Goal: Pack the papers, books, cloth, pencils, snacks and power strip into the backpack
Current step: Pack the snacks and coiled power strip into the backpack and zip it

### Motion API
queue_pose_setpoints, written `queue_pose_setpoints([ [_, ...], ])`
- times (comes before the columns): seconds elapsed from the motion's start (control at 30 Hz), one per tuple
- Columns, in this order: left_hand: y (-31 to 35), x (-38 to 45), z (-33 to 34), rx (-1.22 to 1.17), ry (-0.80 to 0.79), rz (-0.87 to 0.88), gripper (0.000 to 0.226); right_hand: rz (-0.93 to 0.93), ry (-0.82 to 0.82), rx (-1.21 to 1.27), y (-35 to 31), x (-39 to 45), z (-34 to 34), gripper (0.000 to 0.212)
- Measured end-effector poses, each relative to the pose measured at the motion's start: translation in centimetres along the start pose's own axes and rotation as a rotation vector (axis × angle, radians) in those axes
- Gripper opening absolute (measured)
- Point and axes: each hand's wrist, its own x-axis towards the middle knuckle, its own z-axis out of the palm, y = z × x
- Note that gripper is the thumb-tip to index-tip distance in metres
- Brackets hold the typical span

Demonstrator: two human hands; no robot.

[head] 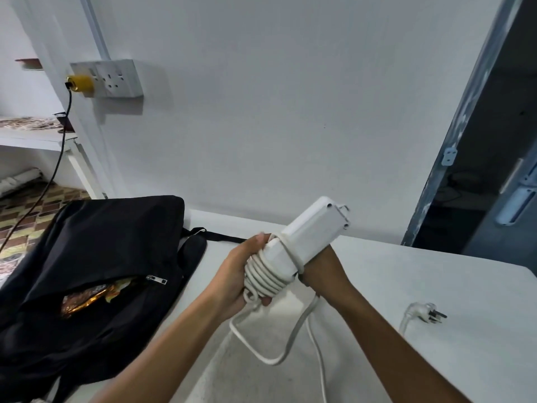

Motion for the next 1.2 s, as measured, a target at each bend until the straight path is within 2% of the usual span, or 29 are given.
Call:
queue_pose_setpoints([
  [0.1, -0.1, 0.0, 0.3, -0.023, 0.099, -0.054, 0.056, -0.047, 0.084, -0.01, 0.1, -0.3, 0.0, 0.037],
  [0.2, -0.4, 0.1, 0.0, -0.032, 0.12, -0.081, 0.06, -0.074, 0.071, 0.019, -0.1, -1.1, 0.0, 0.034],
  [0.27, -0.5, 0.3, -0.1, -0.041, 0.153, -0.065, 0.065, -0.036, 0.007, 0.194, -0.2, -1.5, 0.0, 0.036],
  [0.37, -0.4, 0.3, 0.3, -0.073, 0.189, -0.041, 0.057, 0.064, -0.158, 0.674, 0.0, -1.9, 0.2, 0.027],
  [0.4, -0.3, 0.3, 0.5, -0.082, 0.196, -0.045, 0.059, 0.066, -0.188, 0.708, 0.3, -1.9, 0.3, 0.029],
  [0.5, -0.8, 0.5, 0.5, -0.093, 0.225, -0.074, 0.074, 0.021, -0.162, 0.513, 0.6, -2.2, 0.8, 0.036],
  [0.63, -1.1, 0.4, -0.6, -0.191, 0.112, -0.157, 0.089, 0.067, -0.17, 0.512, 0.5, -2.5, 0.6, 0.026],
  [0.73, -1.5, 0.2, -0.7, -0.142, 0.121, -0.21, 0.082, 0.139, -0.178, 0.441, 0.4, -2.3, -0.2, 0.055],
  [0.83, -2.1, 0.4, -0.6, -0.109, 0.193, -0.228, 0.074, 0.131, -0.229, 0.36, 0.2, -2.5, -0.6, 0.048],
  [0.97, -2.2, 0.6, -0.9, -0.088, 0.234, -0.169, 0.073, 0.071, -0.216, 0.418, 0.1, -2.9, -0.9, 0.027],
  [1.1, -1.9, 0.9, -1.1, -0.045, 0.251, -0.091, 0.087, 0.05, -0.141, 0.367, -0.6, -3.4, -0.8, 0.029],
  [1.2, -1.4, 0.5, -0.9, 0.034, 0.271, 0.016, 0.088, 0.007, -0.036, 0.284, -0.8, -3.6, -0.8, 0.034],
])
